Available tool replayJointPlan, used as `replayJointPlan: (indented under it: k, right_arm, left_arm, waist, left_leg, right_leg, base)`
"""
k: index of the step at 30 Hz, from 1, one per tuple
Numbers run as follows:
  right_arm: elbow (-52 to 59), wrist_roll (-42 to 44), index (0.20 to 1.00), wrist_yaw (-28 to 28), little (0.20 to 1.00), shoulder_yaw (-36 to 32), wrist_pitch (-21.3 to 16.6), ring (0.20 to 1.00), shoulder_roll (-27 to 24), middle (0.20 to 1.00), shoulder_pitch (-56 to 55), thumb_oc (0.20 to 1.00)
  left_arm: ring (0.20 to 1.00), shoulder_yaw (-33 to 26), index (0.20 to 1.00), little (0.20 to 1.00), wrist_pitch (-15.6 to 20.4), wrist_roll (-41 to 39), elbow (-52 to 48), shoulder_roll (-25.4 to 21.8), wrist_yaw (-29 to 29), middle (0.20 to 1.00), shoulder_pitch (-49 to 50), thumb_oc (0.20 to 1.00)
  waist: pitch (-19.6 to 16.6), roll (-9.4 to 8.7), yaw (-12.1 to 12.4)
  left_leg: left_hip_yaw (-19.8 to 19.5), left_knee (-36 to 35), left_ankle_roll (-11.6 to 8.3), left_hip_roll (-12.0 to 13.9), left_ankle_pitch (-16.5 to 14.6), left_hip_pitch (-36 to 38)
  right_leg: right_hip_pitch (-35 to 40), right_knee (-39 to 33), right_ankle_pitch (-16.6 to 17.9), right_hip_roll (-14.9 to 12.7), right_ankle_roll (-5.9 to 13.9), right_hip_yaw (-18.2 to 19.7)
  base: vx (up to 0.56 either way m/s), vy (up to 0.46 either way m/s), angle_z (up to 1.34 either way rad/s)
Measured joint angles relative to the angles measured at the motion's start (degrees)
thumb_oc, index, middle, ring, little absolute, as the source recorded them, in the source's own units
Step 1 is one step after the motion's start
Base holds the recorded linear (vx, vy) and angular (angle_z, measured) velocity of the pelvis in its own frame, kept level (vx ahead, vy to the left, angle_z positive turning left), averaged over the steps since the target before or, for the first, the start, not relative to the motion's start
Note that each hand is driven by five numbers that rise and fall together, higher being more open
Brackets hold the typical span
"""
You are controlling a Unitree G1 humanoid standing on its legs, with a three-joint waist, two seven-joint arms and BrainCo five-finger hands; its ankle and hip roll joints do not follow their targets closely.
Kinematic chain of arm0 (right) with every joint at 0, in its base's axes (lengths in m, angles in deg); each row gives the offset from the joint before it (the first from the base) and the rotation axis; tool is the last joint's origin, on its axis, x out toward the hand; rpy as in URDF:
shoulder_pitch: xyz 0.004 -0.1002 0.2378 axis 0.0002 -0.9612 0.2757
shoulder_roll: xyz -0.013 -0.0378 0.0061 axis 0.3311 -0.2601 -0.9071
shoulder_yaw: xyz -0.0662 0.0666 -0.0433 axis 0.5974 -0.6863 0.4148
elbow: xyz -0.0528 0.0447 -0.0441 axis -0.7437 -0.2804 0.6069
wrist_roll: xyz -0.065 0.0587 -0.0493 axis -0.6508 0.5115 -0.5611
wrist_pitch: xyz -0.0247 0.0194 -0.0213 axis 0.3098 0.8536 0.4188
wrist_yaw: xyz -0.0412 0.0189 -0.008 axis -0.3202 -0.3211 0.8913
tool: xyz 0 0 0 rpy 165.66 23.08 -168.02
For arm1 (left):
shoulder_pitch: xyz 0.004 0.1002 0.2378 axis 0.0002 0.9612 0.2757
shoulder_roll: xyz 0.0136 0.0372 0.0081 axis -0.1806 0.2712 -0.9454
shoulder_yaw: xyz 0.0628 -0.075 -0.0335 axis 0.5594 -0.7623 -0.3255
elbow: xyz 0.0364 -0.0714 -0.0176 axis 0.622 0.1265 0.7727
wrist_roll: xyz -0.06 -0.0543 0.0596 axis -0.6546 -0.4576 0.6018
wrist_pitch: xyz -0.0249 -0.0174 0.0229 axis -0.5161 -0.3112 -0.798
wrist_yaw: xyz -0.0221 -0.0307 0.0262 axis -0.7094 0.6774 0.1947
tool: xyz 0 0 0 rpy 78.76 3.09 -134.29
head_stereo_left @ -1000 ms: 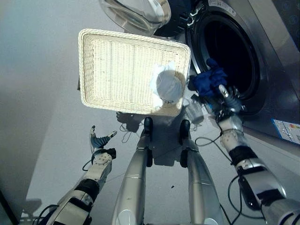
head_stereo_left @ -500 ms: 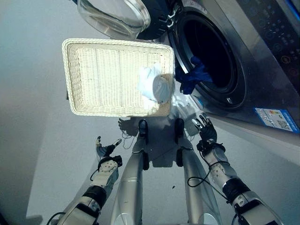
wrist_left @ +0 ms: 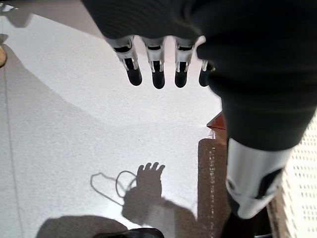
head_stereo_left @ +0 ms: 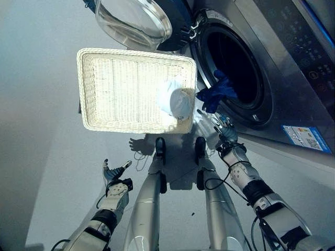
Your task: Put the clothes into the washing machine.
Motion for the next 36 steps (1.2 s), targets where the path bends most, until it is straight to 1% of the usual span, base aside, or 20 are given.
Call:
replayJointPlan:
  k: [1,4,7,8,11,14,17,19,21,22,24,27,28,29,31,33,35,36]
  right_arm:
    - [-4.00,2.85,1.000,0.58,1.000,-1.58,0.62,1.000,0.70,1.000,1.34,1.000]
    - [-10.13,8.06,1.000,2.18,1.000,-4.29,1.56,1.000,0.75,1.000,4.18,1.000]
    - [-13.18,9.37,1.000,3.05,1.000,-5.96,1.63,1.000,0.22,1.000,6.42,1.000]
    - [-13.79,9.43,1.000,3.34,1.000,-6.71,1.63,1.000,-0.33,1.000,6.86,1.000]
    - [-15.80,9.40,1.000,3.53,1.000,-7.21,1.58,1.000,-1.45,1.000,9.76,1.000]
    - [-17.65,8.76,1.000,3.69,1.000,-7.32,1.30,1.000,-2.76,1.000,13.13,1.000]
    - [-18.06,7.41,1.000,3.22,1.000,-8.29,0.48,1.000,-3.02,1.000,15.04,1.000]
    - [-18.56,4.50,1.000,3.19,1.000,-8.18,0.20,1.000,-4.35,1.000,16.96,1.000]
    - [-18.79,0.51,1.000,3.38,1.000,-7.96,0.11,1.000,-5.61,1.000,18.31,1.000]
    - [-18.83,-0.73,1.000,3.45,1.000,-7.79,0.12,1.000,-5.87,1.000,18.97,1.000]
    - [-19.29,-6.59,1.000,4.47,1.000,-5.71,0.29,1.000,-7.47,1.000,21.27,1.000]
    - [-19.60,-11.82,1.000,5.26,1.000,-5.24,0.41,1.000,-9.81,1.000,25.45,1.000]
    - [-19.61,-12.26,1.000,5.28,1.000,-4.99,0.40,1.000,-10.33,1.000,26.21,1.000]
    - [-19.59,-12.49,1.000,5.20,1.000,-4.03,0.29,1.000,-12.04,1.000,28.32,1.000]
    - [-18.98,-12.08,1.000,4.87,1.000,-3.99,0.12,1.000,-13.04,1.000,30.57,1.000]
    - [-18.57,-11.33,1.000,4.77,1.000,-4.07,-0.15,1.000,-13.43,1.000,31.49,1.000]
    - [-16.55,-3.88,1.000,3.94,1.000,-5.46,-0.95,1.000,-13.56,1.000,32.16,1.000]
    - [-16.55,-3.88,1.000,3.94,1.000,-5.46,-0.95,1.000,-13.56,1.000,32.16,1.000]
  left_arm:
    - [1.000,0.17,1.000,1.000,0.03,0.01,0.84,0.06,-0.11,1.000,-0.06,1.000]
    - [1.000,0.41,1.000,1.000,0.33,0.01,2.19,0.11,-0.82,1.000,-0.64,1.000]
    - [1.000,0.66,1.000,1.000,0.71,0.00,2.54,0.36,-1.28,1.000,-1.06,1.000]
    - [1.000,1.18,1.000,1.000,0.96,0.01,2.53,0.56,-1.38,1.000,-1.68,1.000]
    - [1.000,1.97,1.000,1.000,1.27,-0.01,2.45,0.65,-1.81,1.000,-2.91,1.000]
    - [1.000,2.76,1.000,1.000,1.56,-0.15,2.01,0.70,-2.22,1.000,-3.08,1.000]
    - [1.000,2.94,1.000,1.000,1.69,-1.15,1.76,0.66,-2.30,1.000,-2.99,1.000]
    - [1.000,3.75,1.000,1.000,1.83,-1.83,-0.49,0.74,-2.39,1.000,-2.96,1.000]
    - [1.000,4.58,1.000,1.000,2.15,-1.84,-2.08,0.70,-2.50,1.000,-2.90,1.000]
    - [1.000,4.59,1.000,1.000,2.30,-1.84,-2.61,0.70,-2.55,1.000,-2.90,1.000]
    - [1.000,4.85,1.000,1.000,2.39,-1.81,-4.27,0.60,-3.34,1.000,-2.87,1.000]
    - [1.000,6.82,1.000,1.000,2.56,-1.78,-6.65,0.01,-4.22,1.000,-2.79,1.000]
    - [1.000,7.01,1.000,1.000,2.53,-1.80,-7.13,0.00,-4.39,1.000,-2.75,1.000]
    - [1.000,8.05,1.000,1.000,2.61,-1.82,-9.04,-0.39,-4.79,1.000,-2.67,1.000]
    - [1.000,8.50,1.000,1.000,2.64,-1.86,-9.93,-1.08,-5.20,1.000,-2.67,1.000]
    - [1.000,8.56,1.000,1.000,2.66,-1.92,-10.03,-1.22,-5.57,1.000,-2.52,1.000]
    - [1.000,9.27,1.000,1.000,3.55,-1.99,-12.89,-2.99,-6.30,1.000,-0.81,1.000]
    - [1.000,9.27,1.000,1.000,3.55,-1.99,-12.89,-2.99,-6.30,1.000,-0.81,1.000]
  waist:
    - [0.00,0.01,0.02]
    - [-0.01,0.07,0.14]
    - [0.00,0.36,0.57]
    - [-0.02,0.93,1.19]
    - [-0.07,1.53,2.95]
    - [-0.03,2.37,4.59]
    - [-0.08,2.93,5.25]
    - [-0.08,3.39,6.58]
    - [-0.06,3.45,8.00]
    - [-0.07,3.53,8.26]
    - [-0.10,3.93,9.08]
    - [-0.08,4.29,10.04]
    - [-0.08,4.29,10.29]
    - [-0.07,4.31,11.23]
    - [-0.08,4.31,11.27]
    - [-0.08,4.31,11.50]
    - [-0.08,4.31,12.09]
    - [-0.08,4.31,12.09]
  left_leg:
    - [-0.04,-0.08,-0.04,-0.01,0.06,0.00]
    - [-0.37,-0.08,-0.27,0.02,0.28,-1.08]
    - [-1.01,0.09,-0.44,-0.02,0.52,-2.45]
    - [-1.21,0.14,-0.60,0.00,0.66,-3.16]
    - [-1.44,0.41,-0.99,0.07,0.91,-5.07]
    - [-1.89,0.85,-1.49,0.13,1.10,-7.33]
    - [-2.76,1.29,-1.82,0.25,1.31,-8.92]
    - [-3.07,2.31,-2.47,0.53,1.04,-10.97]
    - [-3.75,3.60,-3.03,0.92,0.85,-13.32]
    - [-4.17,4.01,-3.47,1.04,0.77,-14.16]
    - [-5.39,4.98,-4.07,1.41,0.87,-16.90]
    - [-6.38,7.27,-4.81,1.89,0.46,-20.91]
    - [-6.49,7.71,-4.96,1.97,0.38,-21.58]
    - [-6.90,9.12,-5.36,2.21,0.04,-23.48]
    - [-7.74,10.44,-5.67,2.21,-0.17,-25.37]
    - [-7.80,10.81,-5.73,2.24,-0.25,-25.82]
    - [-7.73,13.31,-5.98,2.29,-1.19,-27.30]
    - [-7.73,13.31,-5.98,2.29,-1.19,-27.30]
  right_leg:
    - [-0.03,-0.01,-0.01,-0.03,0.00,-0.06]
    - [-1.21,0.25,-0.01,-0.03,-0.06,-0.28]
    - [-2.82,1.10,-0.24,-0.11,-0.42,-0.75]
    - [-3.50,1.48,-0.40,-0.10,-0.55,-0.99]
    - [-6.24,3.54,-1.25,-0.10,-0.96,-1.09]
    - [-9.18,5.67,-2.11,-0.07,-1.52,-1.23]
    - [-10.93,7.10,-2.81,-0.09,-2.04,-1.96]
    - [-13.10,9.26,-3.99,-0.21,-2.57,-2.74]
    - [-15.32,10.90,-4.76,-0.07,-3.28,-3.48]
    - [-16.00,11.29,-4.93,-0.03,-3.57,-3.93]
    - [-18.47,12.72,-5.53,-0.01,-4.30,-4.75]
    - [-22.01,15.06,-6.54,0.07,-5.39,-6.00]
    - [-22.64,15.53,-6.69,0.10,-5.55,-6.13]
    - [-24.23,16.55,-7.00,0.08,-5.99,-6.69]
    - [-25.77,17.83,-7.44,0.05,-6.43,-7.29]
    - [-26.15,18.22,-7.69,0.06,-6.37,-7.36]
    - [-27.17,19.61,-8.15,-0.04,-6.51,-7.36]
    - [-27.17,19.61,-8.15,-0.04,-6.51,-7.36]
  base:
    - [0.00,-0.031,0.00]
    - [0.04,-0.045,0.02]
    - [0.04,-0.044,0.05]
    - [0.06,-0.055,0.07]
    - [0.06,-0.056,0.08]
    - [0.06,-0.054,0.06]
    - [0.07,-0.086,0.10]
    - [0.06,-0.112,0.15]
    - [0.06,-0.151,0.12]
    - [0.06,-0.193,0.14]
    - [0.05,-0.143,0.15]
    - [0.05,-0.126,0.13]
    - [0.06,-0.122,0.07]
    - [0.04,-0.051,0.08]
    - [0.04,-0.034,0.10]
    - [0.09,-0.032,0.03]
    - [0.10,-0.044,-0.04]
    - [-0.01,-0.053,0.00]
